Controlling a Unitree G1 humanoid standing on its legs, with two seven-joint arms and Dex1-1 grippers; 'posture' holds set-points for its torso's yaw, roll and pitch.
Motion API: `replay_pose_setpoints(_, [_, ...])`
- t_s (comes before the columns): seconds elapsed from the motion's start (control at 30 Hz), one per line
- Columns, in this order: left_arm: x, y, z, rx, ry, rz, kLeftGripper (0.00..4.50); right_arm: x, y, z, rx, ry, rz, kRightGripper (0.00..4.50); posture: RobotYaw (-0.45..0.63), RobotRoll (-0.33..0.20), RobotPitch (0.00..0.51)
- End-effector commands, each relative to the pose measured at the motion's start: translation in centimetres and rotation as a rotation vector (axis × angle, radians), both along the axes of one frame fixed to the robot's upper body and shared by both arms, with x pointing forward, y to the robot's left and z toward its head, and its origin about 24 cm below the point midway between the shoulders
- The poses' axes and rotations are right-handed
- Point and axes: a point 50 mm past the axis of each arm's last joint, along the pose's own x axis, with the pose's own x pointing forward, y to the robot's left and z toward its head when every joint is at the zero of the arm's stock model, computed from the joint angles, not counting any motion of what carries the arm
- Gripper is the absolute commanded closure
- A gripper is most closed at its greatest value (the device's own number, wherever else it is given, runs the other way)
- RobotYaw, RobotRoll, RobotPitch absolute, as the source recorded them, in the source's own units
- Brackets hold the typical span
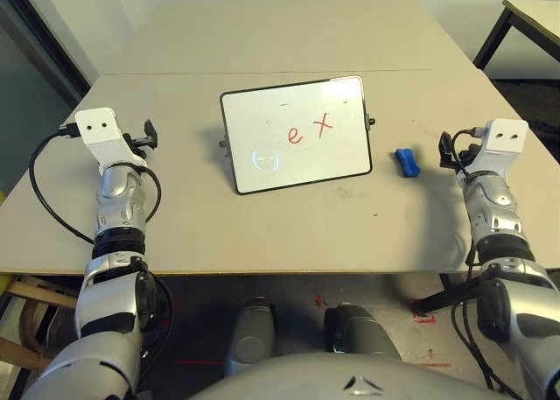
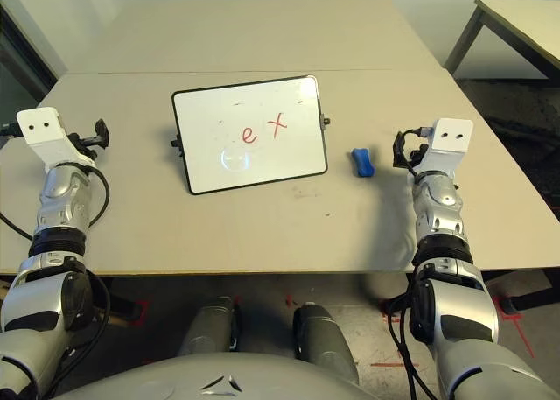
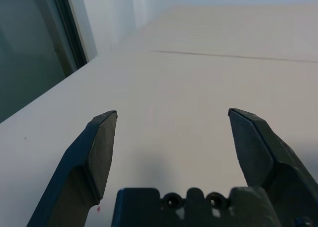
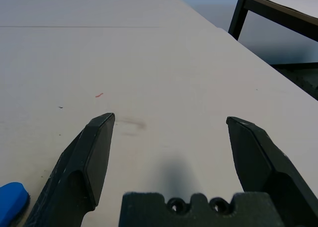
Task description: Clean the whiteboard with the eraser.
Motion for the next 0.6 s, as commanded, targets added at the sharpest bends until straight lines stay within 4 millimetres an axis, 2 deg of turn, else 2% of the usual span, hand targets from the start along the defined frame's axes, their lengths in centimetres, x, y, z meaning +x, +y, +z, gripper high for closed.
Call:
replay_pose_setpoints(0.03, [0.1, -0.1, -0.4, -0.009, 0.008, 0.005, 0.00, 0.2, 0.1, 0.4, -0.009, -0.010, 0.004, 0.04, 0.26, 0.000, 0.036])
replay_pose_setpoints(0.13, [-0.1, 0.0, -0.3, 0.000, 0.006, 0.002, 0.00, 0.2, 0.3, 0.5, -0.020, -0.007, 0.010, 0.04, 0.25, 0.000, 0.042])
replay_pose_setpoints(0.27, [0.0, 0.4, 0.7, 0.019, -0.012, -0.054, 0.00, 0.4, 0.9, 1.5, -0.033, -0.004, 0.025, 0.04, 0.23, 0.000, 0.052])
replay_pose_setpoints(0.37, [0.1, 0.5, 2.3, 0.073, -0.032, -0.224, 0.00, 0.7, 1.9, 3.1, -0.015, 0.063, 0.083, 0.04, 0.21, 0.000, 0.061])
replay_pose_setpoints(0.6, [-0.7, 1.9, 6.0, 0.096, 0.018, -0.652, 0.00, 0.7, 3.6, 7.0, -0.054, 0.335, 0.141, 0.04, 0.18, 0.000, 0.064])
